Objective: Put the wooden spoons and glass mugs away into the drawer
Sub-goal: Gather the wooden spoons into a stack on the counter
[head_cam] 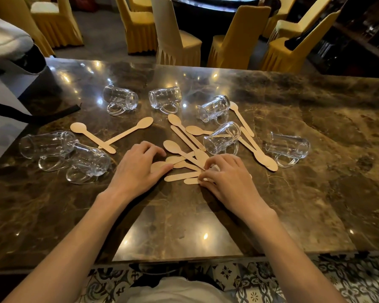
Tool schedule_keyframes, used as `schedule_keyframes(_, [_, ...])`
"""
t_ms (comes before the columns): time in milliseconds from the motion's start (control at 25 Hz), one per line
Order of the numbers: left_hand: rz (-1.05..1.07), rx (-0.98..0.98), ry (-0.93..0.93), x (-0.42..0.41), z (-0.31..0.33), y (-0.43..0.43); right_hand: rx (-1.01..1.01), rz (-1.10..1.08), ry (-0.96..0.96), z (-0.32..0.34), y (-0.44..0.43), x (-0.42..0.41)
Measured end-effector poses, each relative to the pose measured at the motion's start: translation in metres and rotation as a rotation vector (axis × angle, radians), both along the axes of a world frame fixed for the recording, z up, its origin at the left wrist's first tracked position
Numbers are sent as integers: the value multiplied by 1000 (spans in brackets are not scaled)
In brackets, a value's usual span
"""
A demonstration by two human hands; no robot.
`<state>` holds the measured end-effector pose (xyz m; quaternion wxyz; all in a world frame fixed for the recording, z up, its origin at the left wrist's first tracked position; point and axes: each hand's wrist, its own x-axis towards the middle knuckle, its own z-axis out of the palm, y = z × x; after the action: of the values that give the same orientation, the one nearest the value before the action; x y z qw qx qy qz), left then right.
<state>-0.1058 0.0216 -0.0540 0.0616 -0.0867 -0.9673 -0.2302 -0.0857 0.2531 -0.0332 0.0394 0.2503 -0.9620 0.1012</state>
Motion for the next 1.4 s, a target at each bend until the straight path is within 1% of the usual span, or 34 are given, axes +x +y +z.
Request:
schedule_keyframes(120, [-34,-46,-17,9,5,-5,31,12,30,4,-3,5])
schedule_keyframes(360, [-47,-84,-63,12,13,-10,-20,86,54,0,-19,35])
schedule_keyframes(520, [-78,-113,-72,13,23,-16,-80,189,89,-14,-47,56])
schedule_keyframes(680, [-129,-194,-194,7,42,-21,-178,224,83,-21,-59,64])
schedule_keyframes(760, [-157,-214,-227,6,50,-22,-303,153,78,-16,-53,60])
schedule_keyframes(840, [-170,-190,-242,9,58,-26,-423,1,80,-9,-40,51])
schedule_keyframes(920, [-180,-156,-274,16,67,-34,-501,-147,72,-3,-21,40])
schedule_keyframes(1000, [-198,-125,-295,26,75,-44,-546,-226,77,0,-1,32])
schedule_keyframes(1080, [-223,-86,-263,39,76,-51,-525,-272,82,1,16,25])
schedule_keyframes(1200, [-274,-73,-149,62,64,-46,-362,-305,-23,-3,32,5])
schedule_keyframes(1280, [-282,-101,-104,78,53,-34,-245,-274,-128,-6,38,-7])
schedule_keyframes(1400, [-278,-144,-52,94,35,-20,-207,-188,-211,-8,41,-17])
